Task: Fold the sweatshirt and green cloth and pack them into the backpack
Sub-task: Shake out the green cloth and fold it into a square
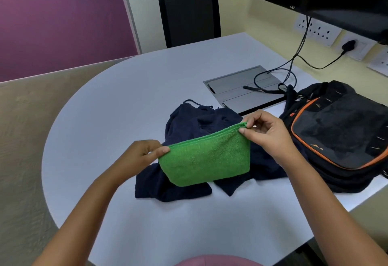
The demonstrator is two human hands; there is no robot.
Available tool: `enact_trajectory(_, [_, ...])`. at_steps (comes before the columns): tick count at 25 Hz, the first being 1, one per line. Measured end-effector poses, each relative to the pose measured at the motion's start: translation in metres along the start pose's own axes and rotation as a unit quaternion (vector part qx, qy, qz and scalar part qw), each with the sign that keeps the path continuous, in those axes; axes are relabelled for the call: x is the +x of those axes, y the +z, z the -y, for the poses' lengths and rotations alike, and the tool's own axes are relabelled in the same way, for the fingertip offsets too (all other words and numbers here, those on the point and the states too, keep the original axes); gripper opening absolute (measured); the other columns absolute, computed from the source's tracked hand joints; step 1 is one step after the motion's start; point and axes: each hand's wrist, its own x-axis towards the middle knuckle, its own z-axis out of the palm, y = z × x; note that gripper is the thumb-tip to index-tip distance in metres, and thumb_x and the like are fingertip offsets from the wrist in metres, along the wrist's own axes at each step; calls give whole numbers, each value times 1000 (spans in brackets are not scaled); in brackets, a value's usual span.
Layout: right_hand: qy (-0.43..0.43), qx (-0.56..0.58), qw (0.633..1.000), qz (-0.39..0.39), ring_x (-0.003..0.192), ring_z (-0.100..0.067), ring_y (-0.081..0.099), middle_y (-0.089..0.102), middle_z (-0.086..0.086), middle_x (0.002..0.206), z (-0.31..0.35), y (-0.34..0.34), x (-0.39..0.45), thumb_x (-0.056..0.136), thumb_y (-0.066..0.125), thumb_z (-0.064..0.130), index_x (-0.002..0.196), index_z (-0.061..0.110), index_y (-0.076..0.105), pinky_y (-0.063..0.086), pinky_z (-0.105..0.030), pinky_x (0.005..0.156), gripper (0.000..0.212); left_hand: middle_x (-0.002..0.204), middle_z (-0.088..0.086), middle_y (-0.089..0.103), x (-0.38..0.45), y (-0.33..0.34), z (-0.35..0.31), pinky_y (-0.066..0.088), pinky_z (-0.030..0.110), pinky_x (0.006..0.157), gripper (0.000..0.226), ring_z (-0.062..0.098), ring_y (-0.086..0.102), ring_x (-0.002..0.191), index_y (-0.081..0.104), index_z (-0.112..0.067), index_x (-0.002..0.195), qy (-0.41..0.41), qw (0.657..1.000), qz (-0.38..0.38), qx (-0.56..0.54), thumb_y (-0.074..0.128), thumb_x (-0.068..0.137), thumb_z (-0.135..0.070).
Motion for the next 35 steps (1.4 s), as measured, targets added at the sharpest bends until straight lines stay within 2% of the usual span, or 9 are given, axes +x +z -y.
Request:
enact_trajectory(2, [64,-39,997,-30,71,-11,52,57,-2,74,-5,5,20,77,67,-8,65,26,58,47,-20,68,37,58,-2,46,21,-6,0,33,17,53,54,5,41,54,53,-10,60,-31,999,-8,6,53,82,-60])
enact_trajectory(5, [163,-86,978,-100,81,-15,52,54,0,80,-38,13,65,80,69,2,77,20,57,46,-20,71,21,93,3,62,69,-2,7,49,34,80,28,17,60,83,56,-14,85,-90,987,-94,-94,49,92,-40])
enact_trajectory(8, [202,-177,956,-122,99,-14,51,54,-1,104,-80,16,81,80,70,10,103,15,59,43,-24,87,26,118,4,51,91,20,42,45,41,88,43,25,56,106,43,-13,117,-168,964,-161,-132,56,88,-42])
enact_trajectory(12, [258,-194,940,-106,87,-18,58,59,-3,98,-133,19,48,77,73,9,99,18,57,50,-39,92,28,104,4,59,70,72,90,47,37,85,46,28,60,100,48,-11,111,-274,942,-112,-159,63,83,-45])
enact_trajectory(16, [316,-160,928,-116,79,-21,60,58,2,81,-159,29,11,78,73,12,99,17,49,52,-35,81,31,81,-4,59,57,101,95,40,22,66,20,14,56,79,55,-14,84,-236,950,-159,-130,63,86,-32])
enact_trajectory(19, [310,-161,927,-133,78,-21,60,60,-2,80,-165,34,9,80,72,18,99,16,50,50,-33,76,29,72,-1,55,61,108,94,34,23,55,25,13,50,65,50,-16,71,-219,953,-195,-71,65,84,-30])
enact_trajectory(26, [331,-174,918,-136,89,-25,64,69,-13,97,-179,28,26,81,70,31,98,3,66,51,-37,83,33,83,-3,54,73,115,87,40,30,65,31,15,54,78,48,-11,97,-280,938,-168,-114,61,86,-37])
enact_trajectory(31, [414,71,906,-50,98,-21,65,69,-8,107,-162,28,27,88,62,22,107,8,63,54,-33,84,23,83,4,63,81,96,92,48,30,68,12,17,59,77,58,-12,85,-319,891,-97,-308,64,87,-22])
enact_trajectory(35, [406,177,896,-24,97,-19,65,68,-6,108,-157,26,19,91,55,9,116,10,57,57,-29,75,26,90,6,65,76,95,88,50,30,69,14,17,61,79,58,-11,94,-305,883,-79,-347,65,85,-19])
